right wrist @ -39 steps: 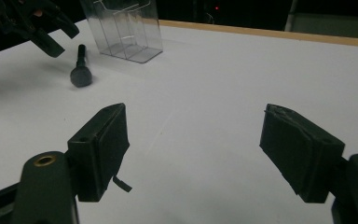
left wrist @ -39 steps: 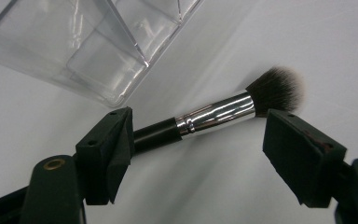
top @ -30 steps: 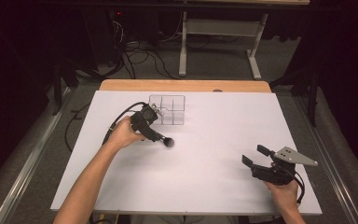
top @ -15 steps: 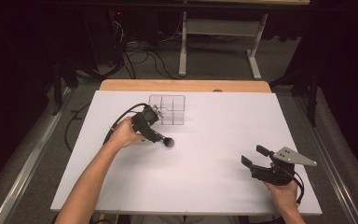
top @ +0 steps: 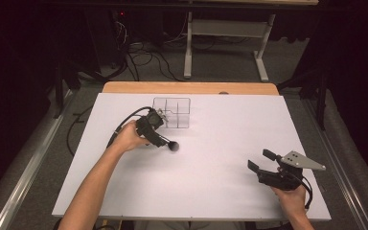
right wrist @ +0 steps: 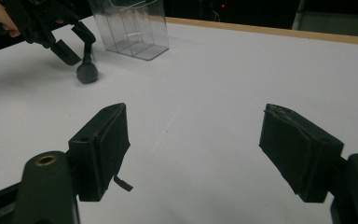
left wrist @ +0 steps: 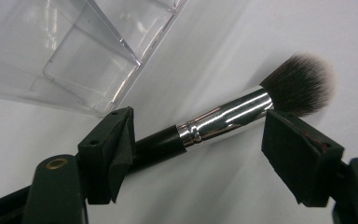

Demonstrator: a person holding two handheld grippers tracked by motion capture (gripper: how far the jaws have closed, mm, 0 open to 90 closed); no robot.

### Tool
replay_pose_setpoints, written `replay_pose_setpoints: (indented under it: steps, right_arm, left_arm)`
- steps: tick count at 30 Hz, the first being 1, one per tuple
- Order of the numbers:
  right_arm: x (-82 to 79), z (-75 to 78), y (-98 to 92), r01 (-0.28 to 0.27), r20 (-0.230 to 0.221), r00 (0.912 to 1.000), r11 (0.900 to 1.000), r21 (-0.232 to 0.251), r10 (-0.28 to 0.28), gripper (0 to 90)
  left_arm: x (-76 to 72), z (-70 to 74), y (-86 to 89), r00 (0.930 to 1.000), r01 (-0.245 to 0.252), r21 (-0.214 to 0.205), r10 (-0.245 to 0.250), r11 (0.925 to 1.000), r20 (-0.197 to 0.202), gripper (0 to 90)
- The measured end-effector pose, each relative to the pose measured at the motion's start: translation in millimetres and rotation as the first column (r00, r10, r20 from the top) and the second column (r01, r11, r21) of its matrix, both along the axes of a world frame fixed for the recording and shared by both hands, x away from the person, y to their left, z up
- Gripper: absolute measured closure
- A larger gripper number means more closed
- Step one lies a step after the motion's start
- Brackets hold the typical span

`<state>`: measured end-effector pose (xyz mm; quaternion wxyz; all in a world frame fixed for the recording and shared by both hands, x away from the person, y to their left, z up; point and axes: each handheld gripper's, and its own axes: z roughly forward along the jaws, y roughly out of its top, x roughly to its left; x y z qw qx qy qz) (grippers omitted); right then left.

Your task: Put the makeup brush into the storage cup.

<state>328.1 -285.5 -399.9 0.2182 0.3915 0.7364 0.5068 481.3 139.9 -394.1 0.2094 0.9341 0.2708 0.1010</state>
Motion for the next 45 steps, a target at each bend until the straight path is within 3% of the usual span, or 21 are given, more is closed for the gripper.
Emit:
replay_pose_setpoints:
  steps: [22, 45]
  right_arm:
    - [-0.6, 0.0, 1.1, -0.007, -0.002, 1.0, 1.0, 0.0, 0.007, 25.4]
    - [-1.2, 0.0, 1.0, -0.009, 0.003, 1.0, 0.9999, -0.005, 0.009, 25.6]
  left_arm:
    - [2.0, -3.6, 0.8, 0.9998, 0.019, 0.004, -0.019, 0.9998, -0.003, 27.9]
    - [8.7, -4.8, -3.0, 0.9984, 0.044, 0.009, -0.044, 0.999, -0.036, 27.7]
